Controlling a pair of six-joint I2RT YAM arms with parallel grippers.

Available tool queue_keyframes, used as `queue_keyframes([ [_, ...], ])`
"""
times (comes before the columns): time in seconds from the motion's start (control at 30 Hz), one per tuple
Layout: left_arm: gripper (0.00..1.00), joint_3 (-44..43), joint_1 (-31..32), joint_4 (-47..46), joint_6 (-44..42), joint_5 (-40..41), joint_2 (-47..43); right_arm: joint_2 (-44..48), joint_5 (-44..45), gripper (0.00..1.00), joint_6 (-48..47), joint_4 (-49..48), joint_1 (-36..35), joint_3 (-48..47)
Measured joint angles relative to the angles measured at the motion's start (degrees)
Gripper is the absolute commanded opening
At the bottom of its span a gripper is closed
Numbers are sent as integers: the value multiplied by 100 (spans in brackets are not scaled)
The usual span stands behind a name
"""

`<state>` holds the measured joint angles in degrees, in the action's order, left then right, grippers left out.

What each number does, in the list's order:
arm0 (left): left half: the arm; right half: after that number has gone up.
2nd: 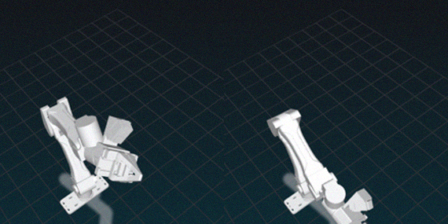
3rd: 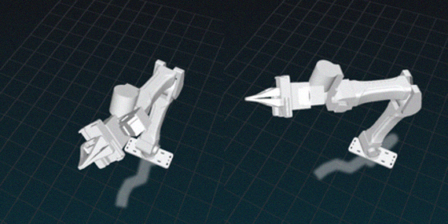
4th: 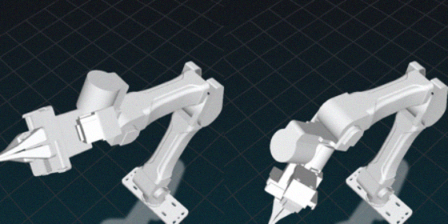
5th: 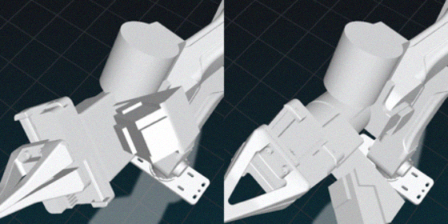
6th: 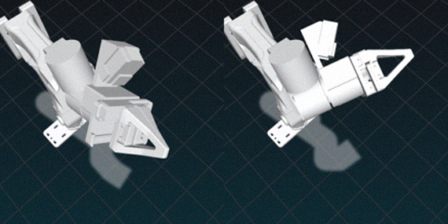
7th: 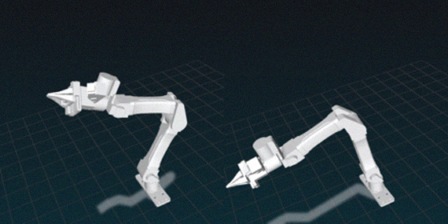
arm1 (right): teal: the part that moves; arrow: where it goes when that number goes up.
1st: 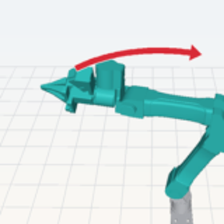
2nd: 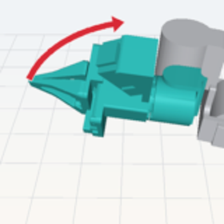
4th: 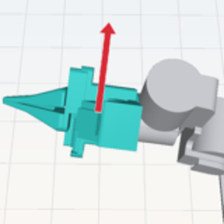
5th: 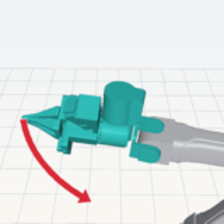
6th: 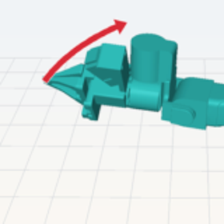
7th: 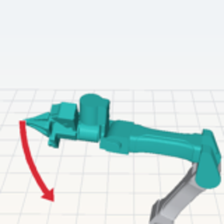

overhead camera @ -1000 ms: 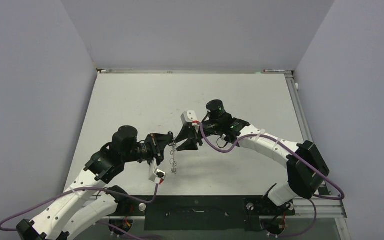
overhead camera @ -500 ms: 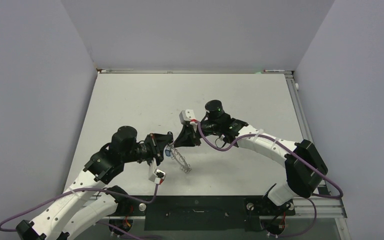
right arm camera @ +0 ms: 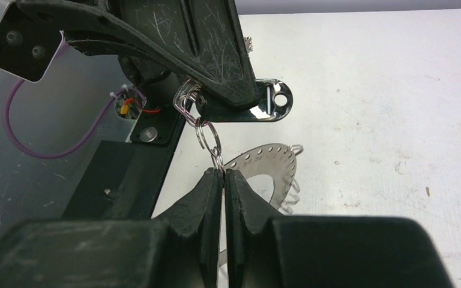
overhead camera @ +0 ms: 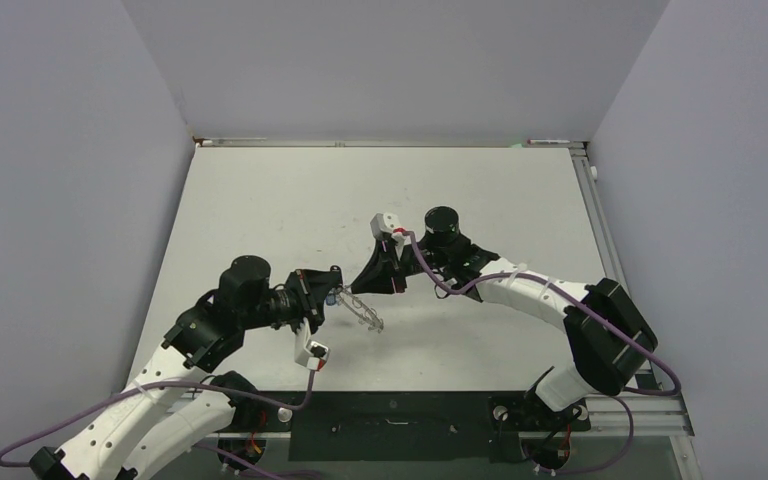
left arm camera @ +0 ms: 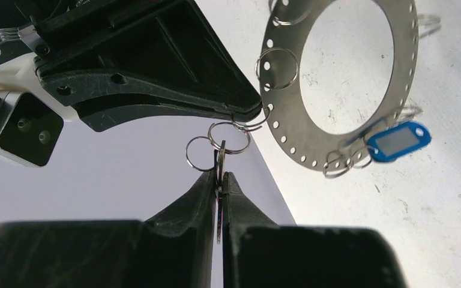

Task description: Remove the keys from the keyring

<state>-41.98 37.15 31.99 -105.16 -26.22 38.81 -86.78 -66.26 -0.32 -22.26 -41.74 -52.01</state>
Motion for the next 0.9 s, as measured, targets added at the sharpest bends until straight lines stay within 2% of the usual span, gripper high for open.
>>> queue_keyframes([
  [0.23, 0, 4, 0, -4, -4, 0, -11, 11, -15, 5, 511, -487, 20, 188],
  [0.47, 0, 4, 0, -42, -7, -2, 85, 9, 15, 5, 1646, -1742, 46, 726],
  [0.53, 0, 4, 0, -92, -9, -2, 111, 9, 35, 10, 1794, -1926, 46, 778],
  [0.63, 0, 4, 0, -146, -9, -7, 125, 11, 92, 25, 1641, -1843, 31, 772],
  [0.77, 0, 4, 0, -138, -44, -24, 131, 11, 120, 36, 1228, -1423, 2, 695],
  [0.9, 0, 4, 0, -131, -74, -48, 129, 11, 133, 43, 726, -874, 2, 492],
])
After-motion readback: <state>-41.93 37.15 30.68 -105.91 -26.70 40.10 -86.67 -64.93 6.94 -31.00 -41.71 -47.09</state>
